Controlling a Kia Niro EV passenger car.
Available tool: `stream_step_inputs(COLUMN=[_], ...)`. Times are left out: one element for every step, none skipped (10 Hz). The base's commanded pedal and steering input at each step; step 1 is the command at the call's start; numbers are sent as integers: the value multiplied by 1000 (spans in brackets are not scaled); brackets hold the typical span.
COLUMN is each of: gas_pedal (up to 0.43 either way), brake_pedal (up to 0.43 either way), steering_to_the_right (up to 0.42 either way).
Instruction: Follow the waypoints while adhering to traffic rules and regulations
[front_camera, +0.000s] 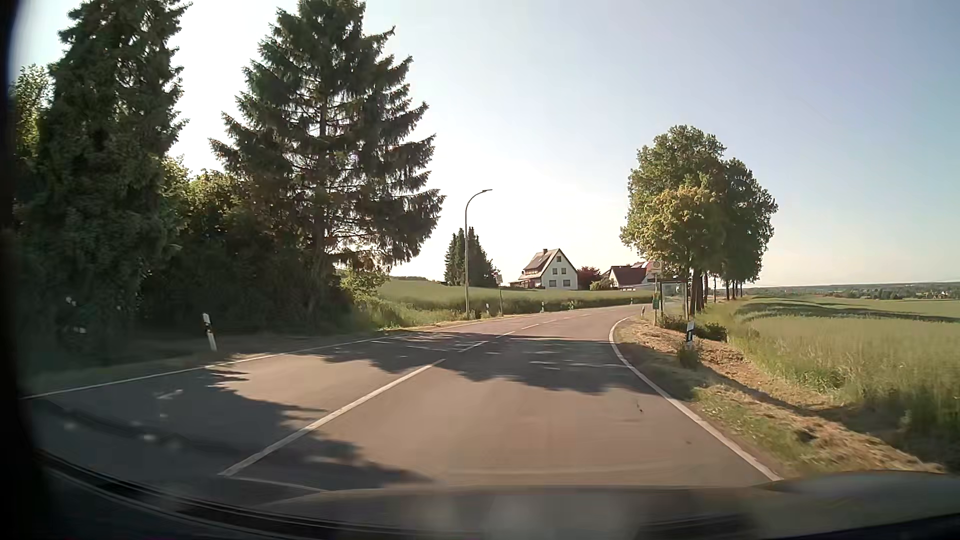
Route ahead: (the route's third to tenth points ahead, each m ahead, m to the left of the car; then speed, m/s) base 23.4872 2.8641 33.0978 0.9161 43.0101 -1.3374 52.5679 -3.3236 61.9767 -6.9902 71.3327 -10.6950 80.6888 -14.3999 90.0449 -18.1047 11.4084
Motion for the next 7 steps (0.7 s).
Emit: stream_step_inputs(gas_pedal=[299, 299, 299, 299, 299, 299, 299], brake_pedal=[6, 6, 6, 6, 6, 6, 6], steering_to_the_right=[28, 27, 27, 27, 28, 28, 28])
